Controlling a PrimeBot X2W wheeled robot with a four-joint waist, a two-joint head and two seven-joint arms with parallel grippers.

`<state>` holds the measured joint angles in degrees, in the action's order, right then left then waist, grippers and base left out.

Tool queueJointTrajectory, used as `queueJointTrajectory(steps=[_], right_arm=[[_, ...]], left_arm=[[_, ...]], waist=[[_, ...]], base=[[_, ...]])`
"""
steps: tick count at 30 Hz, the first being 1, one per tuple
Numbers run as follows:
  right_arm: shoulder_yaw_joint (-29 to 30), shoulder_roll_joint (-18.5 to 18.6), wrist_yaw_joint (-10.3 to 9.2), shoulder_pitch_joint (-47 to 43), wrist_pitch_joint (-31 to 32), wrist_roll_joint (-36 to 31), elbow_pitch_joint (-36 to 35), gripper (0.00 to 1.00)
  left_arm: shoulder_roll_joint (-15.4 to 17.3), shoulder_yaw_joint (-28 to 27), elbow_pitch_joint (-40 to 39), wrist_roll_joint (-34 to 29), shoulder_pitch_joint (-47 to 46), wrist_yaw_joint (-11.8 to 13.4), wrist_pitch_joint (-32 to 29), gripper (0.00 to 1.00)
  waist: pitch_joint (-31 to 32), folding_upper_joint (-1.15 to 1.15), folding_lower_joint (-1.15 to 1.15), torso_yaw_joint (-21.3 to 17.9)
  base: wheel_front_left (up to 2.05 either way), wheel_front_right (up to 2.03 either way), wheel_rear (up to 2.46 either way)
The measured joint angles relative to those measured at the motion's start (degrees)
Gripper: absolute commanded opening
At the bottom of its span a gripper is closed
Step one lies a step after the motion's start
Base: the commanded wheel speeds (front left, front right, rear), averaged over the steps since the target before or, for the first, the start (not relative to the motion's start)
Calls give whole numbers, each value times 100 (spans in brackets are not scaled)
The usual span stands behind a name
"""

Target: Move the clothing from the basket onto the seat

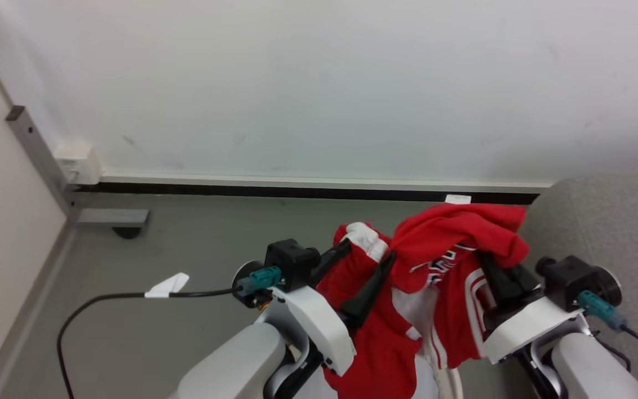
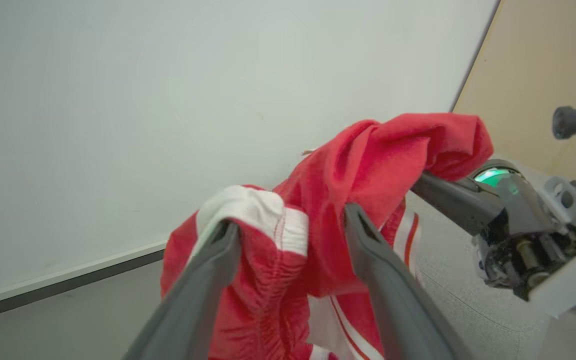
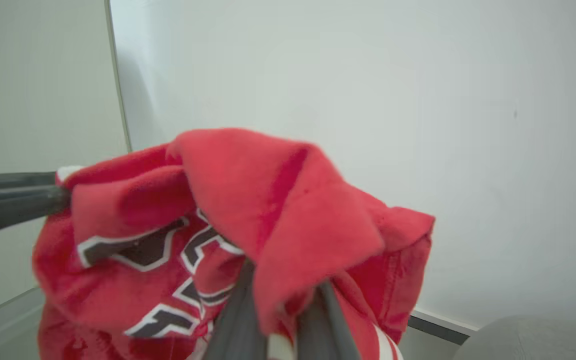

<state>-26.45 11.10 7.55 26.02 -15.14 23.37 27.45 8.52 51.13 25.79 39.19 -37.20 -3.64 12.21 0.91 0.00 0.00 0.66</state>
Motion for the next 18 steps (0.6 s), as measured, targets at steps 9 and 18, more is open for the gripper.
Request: queueJointTrajectory(steps=[9, 18], right_arm=[[705, 301, 0, -48, 0, -25, -573, 0], [1359, 479, 0, -486, -1, -152, -1202, 0]], left_arm=[[60, 118, -110, -38, 160, 35, 59, 100], [132, 108, -225, -158, 221, 152, 144, 100]], waist=[[-46, 0, 0, -588], [-158, 0, 0, -1328]], base=[[0, 0, 0], [0, 0, 0]])
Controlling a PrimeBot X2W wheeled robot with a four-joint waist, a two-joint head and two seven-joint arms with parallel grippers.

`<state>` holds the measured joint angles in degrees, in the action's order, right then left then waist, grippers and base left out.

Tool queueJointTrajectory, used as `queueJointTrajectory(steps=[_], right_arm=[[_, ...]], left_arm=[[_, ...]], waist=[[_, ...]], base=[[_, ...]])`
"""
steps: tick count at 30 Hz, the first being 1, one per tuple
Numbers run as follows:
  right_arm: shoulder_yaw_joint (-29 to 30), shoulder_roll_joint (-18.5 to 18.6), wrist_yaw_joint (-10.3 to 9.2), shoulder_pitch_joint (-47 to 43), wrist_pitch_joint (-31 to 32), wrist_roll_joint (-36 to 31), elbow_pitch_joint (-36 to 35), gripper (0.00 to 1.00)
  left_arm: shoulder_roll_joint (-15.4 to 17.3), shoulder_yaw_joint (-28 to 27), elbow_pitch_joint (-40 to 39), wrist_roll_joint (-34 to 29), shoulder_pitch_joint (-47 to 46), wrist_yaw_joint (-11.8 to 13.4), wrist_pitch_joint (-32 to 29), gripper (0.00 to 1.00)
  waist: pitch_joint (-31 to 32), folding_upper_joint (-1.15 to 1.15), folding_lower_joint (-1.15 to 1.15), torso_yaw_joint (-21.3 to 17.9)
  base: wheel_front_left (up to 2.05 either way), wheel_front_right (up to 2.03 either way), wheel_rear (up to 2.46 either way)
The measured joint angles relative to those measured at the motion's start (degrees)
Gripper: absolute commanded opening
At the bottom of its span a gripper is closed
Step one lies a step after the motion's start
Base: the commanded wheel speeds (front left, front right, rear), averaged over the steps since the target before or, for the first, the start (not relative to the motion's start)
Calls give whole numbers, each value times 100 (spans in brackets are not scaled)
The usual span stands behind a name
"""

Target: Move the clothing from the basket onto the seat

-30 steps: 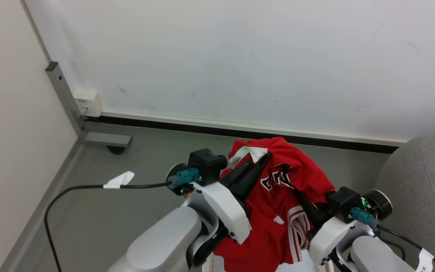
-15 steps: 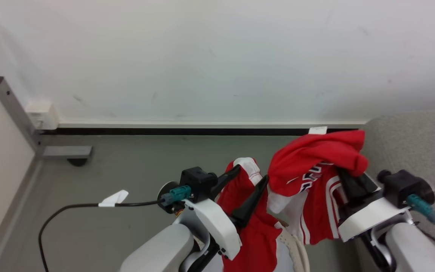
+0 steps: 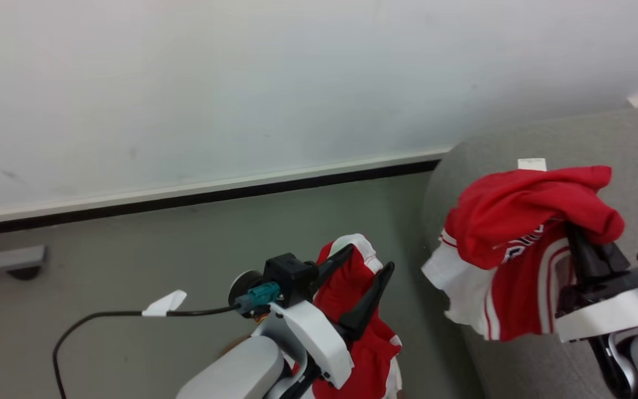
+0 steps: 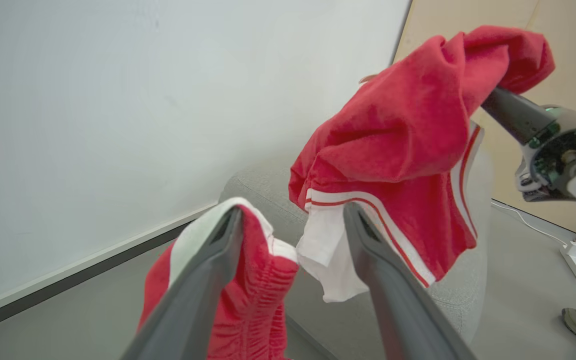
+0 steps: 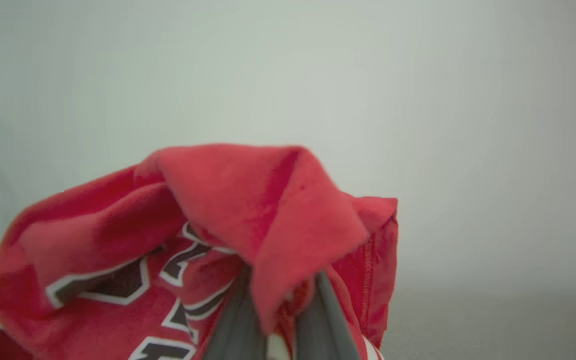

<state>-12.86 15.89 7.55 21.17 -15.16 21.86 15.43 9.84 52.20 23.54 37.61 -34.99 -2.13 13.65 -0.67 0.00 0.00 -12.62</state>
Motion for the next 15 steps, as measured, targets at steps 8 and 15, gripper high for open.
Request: queueJointTrajectory(steps=[8, 15], right_arm=[[879, -104, 0, -637, -1, -168, -657, 0], [1373, -240, 0, -981, 0, -223, -990, 0]], left_arm=[[187, -60, -2, -30, 5, 75, 14, 100], [436, -199, 80, -14, 104, 169, 51, 100]], waist=[[-195, 0, 0, -619], [-396, 0, 0, -861]], base=[[0, 0, 0], [0, 0, 0]])
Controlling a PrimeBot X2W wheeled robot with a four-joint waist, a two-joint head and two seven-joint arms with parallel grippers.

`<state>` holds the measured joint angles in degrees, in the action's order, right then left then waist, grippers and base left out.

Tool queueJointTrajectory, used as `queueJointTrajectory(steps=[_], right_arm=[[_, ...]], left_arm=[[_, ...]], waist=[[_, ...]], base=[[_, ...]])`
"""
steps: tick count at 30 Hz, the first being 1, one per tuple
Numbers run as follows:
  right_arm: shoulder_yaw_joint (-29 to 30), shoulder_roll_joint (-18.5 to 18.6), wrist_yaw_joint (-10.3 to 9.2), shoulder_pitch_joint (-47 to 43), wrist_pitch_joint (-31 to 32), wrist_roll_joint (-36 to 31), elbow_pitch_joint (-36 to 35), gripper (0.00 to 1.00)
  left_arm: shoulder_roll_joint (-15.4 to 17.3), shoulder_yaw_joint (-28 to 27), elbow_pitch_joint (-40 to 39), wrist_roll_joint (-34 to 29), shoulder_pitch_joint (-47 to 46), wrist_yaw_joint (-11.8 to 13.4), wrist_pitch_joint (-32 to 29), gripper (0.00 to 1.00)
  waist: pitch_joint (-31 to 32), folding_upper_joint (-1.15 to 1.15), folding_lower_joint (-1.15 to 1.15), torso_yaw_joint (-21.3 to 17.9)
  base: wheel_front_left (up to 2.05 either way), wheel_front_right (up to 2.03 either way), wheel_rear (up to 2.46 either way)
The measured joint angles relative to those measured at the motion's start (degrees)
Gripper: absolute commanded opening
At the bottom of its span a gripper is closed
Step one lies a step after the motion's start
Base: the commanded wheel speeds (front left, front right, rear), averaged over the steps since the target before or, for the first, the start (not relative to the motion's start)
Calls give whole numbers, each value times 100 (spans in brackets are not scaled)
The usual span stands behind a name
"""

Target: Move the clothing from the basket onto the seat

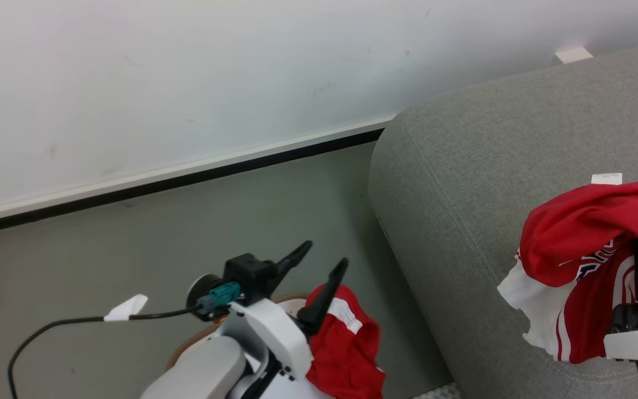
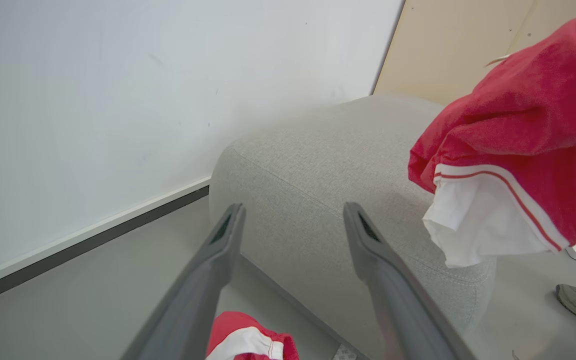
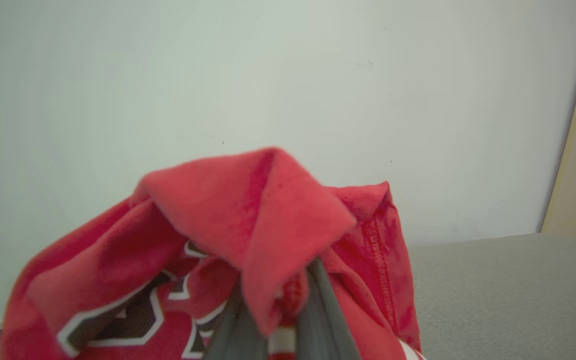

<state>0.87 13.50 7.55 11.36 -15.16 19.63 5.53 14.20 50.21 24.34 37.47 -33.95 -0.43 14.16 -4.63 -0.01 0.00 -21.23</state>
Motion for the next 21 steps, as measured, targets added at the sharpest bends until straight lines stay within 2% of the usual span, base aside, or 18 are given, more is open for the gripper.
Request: queueJointTrajectory(steps=[6, 21], right_arm=[[226, -92, 0, -109, 0, -44, -133, 0], [472, -198, 0, -210, 0, -253, -299, 0]], left_arm=[[219, 1, 240, 15, 110, 108, -100, 100], [63, 121, -112, -108, 45, 48, 5, 100]], waist=[[-133, 0, 0, -22], [-269, 0, 0, -149]], base=[[0, 0, 0], [0, 0, 0]])
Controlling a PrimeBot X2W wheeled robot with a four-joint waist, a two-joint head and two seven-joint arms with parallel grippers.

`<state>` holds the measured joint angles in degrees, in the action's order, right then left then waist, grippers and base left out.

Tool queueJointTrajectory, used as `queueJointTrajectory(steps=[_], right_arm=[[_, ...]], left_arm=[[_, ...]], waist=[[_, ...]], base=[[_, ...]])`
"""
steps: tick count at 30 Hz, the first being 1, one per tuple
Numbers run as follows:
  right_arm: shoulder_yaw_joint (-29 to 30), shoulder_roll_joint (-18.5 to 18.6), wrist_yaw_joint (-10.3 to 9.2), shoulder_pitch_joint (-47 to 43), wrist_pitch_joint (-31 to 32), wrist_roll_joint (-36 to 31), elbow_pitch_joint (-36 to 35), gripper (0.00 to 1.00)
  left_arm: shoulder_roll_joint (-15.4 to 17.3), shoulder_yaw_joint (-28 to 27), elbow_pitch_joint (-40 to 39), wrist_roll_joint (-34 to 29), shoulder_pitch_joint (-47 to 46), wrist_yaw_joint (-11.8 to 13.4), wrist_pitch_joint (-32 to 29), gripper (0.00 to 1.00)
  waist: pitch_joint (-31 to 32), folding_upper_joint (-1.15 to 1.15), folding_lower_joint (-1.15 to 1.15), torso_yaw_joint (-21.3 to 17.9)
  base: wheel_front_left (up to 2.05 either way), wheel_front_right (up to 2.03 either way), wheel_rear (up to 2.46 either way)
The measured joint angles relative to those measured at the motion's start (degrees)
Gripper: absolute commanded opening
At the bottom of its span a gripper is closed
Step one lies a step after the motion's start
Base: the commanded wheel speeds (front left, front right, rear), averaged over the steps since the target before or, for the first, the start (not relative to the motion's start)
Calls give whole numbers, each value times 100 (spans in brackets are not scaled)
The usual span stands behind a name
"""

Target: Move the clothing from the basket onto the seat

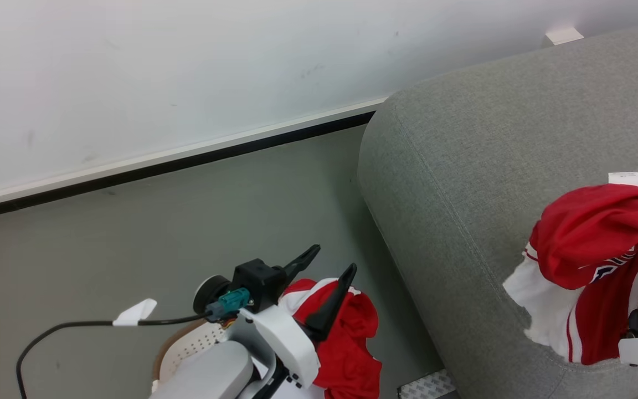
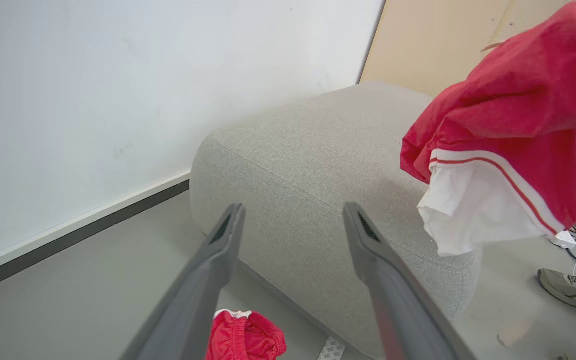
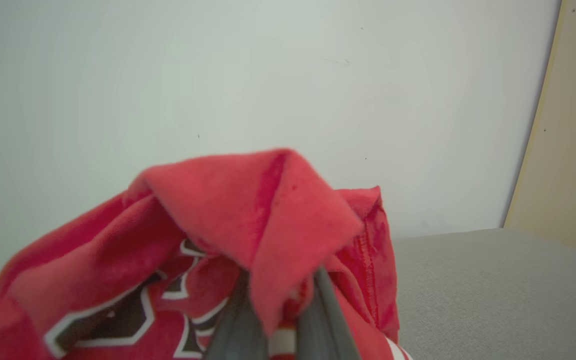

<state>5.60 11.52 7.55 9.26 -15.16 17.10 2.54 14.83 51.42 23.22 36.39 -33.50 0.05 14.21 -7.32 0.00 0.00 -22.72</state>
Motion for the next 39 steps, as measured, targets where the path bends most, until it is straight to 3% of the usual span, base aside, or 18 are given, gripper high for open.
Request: queueJointTrajectory(steps=[7, 15, 25, 31, 34, 39], right_arm=[[-121, 13, 0, 170, 3, 27, 69, 0], [-266, 601, 0, 1588, 172, 547, 768, 0], [489, 1528, 0, 3752, 521, 996, 2098, 0], [983, 2078, 0, 4662, 623, 798, 2829, 0], [1121, 2169, 0, 4957, 622, 600, 3367, 0], [818, 2169, 0, 5055, 977, 219, 4206, 0]], left_arm=[[14, 63, -142, -60, -44, 27, -22, 100], [101, 142, -656, -343, -636, 49, -338, 100], [169, 211, -1244, -662, -1344, 18, -631, 100], [190, 193, -1337, -716, -1575, 1, -648, 100], [194, 190, -1292, -716, -1596, -1, -603, 100], [175, 178, -1199, -701, -1591, 2, -502, 100]], waist=[[-131, 0, 0, -16], [-829, 0, 0, 91], [-2225, 0, 1, 546], [-2979, 0, 2, 932], [-3245, 0, 2, 1136], [-3450, 0, 2, 1435]], base=[[0, 0, 0], [0, 0, 0], [0, 0, 0], [0, 0, 0], [0, 0, 0], [0, 0, 0]])
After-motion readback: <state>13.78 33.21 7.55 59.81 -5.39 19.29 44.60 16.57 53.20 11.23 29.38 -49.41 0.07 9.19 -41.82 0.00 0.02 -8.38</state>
